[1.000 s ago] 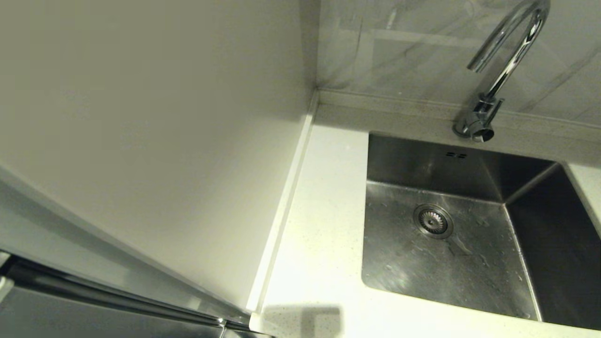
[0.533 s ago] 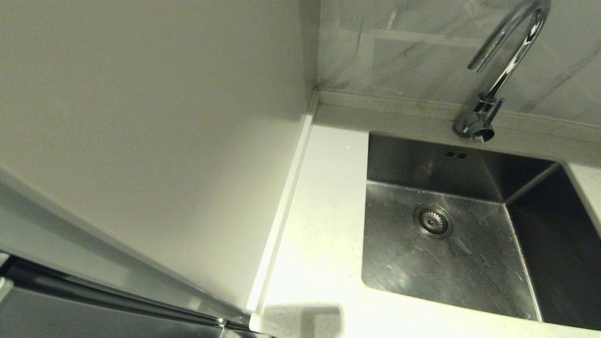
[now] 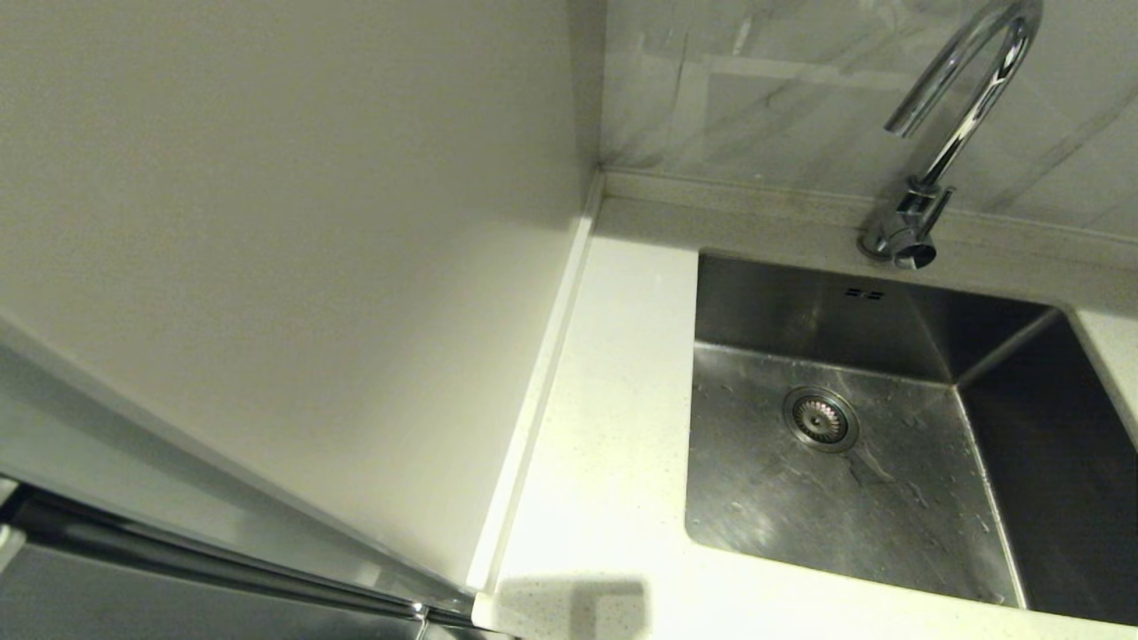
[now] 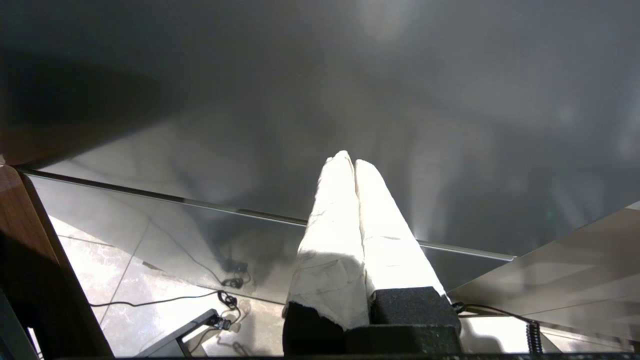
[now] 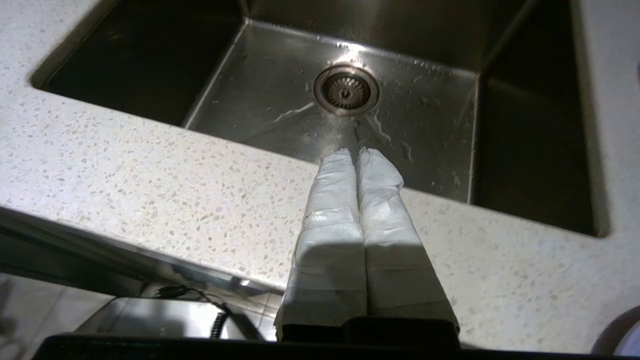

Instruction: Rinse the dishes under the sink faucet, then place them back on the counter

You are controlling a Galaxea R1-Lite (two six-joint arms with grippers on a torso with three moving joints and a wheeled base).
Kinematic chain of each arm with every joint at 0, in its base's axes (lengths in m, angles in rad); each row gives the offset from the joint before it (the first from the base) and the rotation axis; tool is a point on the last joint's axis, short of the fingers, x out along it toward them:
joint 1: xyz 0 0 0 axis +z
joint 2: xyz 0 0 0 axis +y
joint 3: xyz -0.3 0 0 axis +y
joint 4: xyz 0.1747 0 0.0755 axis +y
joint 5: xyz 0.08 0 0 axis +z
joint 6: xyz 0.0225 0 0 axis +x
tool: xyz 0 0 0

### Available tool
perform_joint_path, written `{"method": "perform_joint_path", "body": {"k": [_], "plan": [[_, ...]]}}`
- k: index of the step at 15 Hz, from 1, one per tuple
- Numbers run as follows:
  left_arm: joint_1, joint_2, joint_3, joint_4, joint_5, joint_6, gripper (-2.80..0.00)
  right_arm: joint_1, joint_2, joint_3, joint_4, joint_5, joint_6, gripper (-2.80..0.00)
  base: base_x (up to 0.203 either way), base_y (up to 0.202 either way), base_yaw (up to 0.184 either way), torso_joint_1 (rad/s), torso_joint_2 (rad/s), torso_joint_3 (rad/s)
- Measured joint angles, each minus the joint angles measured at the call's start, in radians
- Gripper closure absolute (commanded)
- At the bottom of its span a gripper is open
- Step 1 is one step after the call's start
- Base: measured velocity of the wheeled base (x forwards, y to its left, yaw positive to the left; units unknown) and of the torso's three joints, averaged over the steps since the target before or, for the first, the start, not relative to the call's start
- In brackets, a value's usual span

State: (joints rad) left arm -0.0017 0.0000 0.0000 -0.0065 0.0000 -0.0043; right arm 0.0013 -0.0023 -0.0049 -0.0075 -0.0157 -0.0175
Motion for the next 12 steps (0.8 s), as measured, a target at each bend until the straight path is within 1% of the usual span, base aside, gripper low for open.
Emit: {"method": "perform_joint_path", "body": {"k": [2,3,12], "plan": [[0.000,0.000,0.000,0.000,0.000,0.000,0.00,0.000,0.000,0.003,-0.002,-0.006,0.044,0.00,0.000,0.000,0.000,0.000,0.00,0.000],[0.000,0.000,0.000,0.000,0.000,0.000,0.00,0.000,0.000,0.004,-0.003,-0.007,0.050,0.00,0.000,0.000,0.000,0.000,0.00,0.000],[0.000,0.000,0.000,0.000,0.000,0.000,0.00,0.000,0.000,0.005,-0.001,-0.007,0.051,0.00,0.000,0.000,0.000,0.000,0.00,0.000]]}}
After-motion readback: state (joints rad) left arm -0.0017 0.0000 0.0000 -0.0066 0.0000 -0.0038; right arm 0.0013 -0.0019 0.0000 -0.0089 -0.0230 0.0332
